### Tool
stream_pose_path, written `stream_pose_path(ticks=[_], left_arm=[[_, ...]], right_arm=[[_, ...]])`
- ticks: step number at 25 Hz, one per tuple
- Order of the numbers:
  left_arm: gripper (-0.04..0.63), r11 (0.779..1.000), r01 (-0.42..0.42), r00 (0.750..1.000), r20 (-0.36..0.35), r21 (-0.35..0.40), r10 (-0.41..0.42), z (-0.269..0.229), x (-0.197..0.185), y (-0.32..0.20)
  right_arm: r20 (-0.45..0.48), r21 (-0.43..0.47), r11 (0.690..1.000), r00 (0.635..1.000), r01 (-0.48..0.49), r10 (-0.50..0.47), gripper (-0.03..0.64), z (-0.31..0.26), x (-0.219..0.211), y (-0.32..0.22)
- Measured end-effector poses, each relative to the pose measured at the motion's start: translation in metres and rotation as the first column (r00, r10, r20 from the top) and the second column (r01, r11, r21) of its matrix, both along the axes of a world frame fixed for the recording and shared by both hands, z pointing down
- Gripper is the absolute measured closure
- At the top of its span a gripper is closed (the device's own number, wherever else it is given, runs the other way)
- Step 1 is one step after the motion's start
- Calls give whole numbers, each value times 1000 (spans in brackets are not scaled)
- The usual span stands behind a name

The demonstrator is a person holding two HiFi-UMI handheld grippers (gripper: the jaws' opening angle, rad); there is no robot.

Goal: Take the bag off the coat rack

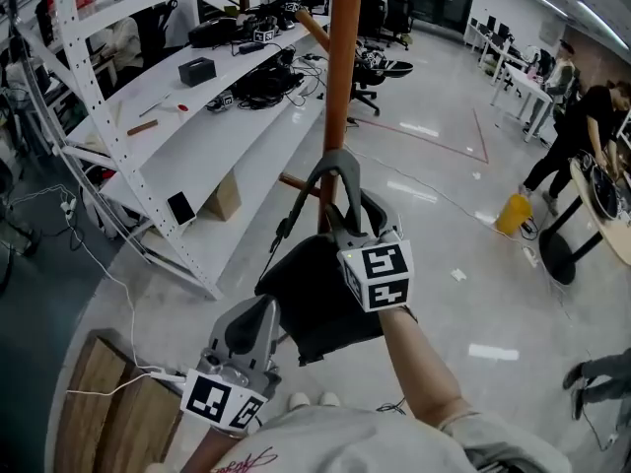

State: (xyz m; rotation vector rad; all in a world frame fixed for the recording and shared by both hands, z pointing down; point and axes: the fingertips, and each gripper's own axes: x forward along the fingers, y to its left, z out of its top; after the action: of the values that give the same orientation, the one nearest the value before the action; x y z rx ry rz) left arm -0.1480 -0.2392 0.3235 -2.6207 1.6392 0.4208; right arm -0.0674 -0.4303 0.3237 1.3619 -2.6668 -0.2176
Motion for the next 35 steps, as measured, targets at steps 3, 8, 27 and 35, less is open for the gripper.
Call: stream_pose_path(ticks=[3, 8, 27, 35], left_arm=[[575, 1000, 14, 1000, 6, -3, -14, 1, -4, 1], [575, 999, 35, 999, 13, -10, -35, 2, -8, 4], [575, 998, 68, 998, 11, 7, -68, -2, -15, 16], [575, 996, 91, 996, 7, 20, -91, -6, -19, 24]], right_arm=[[30, 28, 999, 999, -21, 20, 421, 2, 2, -7], [89, 38, 998, 995, -43, 40, 580, -2, 8, -12], [245, -8, 1000, 970, -5, 7, 584, -53, 10, 0], [293, 18, 999, 956, 32, -36, 584, -79, 10, 14]])
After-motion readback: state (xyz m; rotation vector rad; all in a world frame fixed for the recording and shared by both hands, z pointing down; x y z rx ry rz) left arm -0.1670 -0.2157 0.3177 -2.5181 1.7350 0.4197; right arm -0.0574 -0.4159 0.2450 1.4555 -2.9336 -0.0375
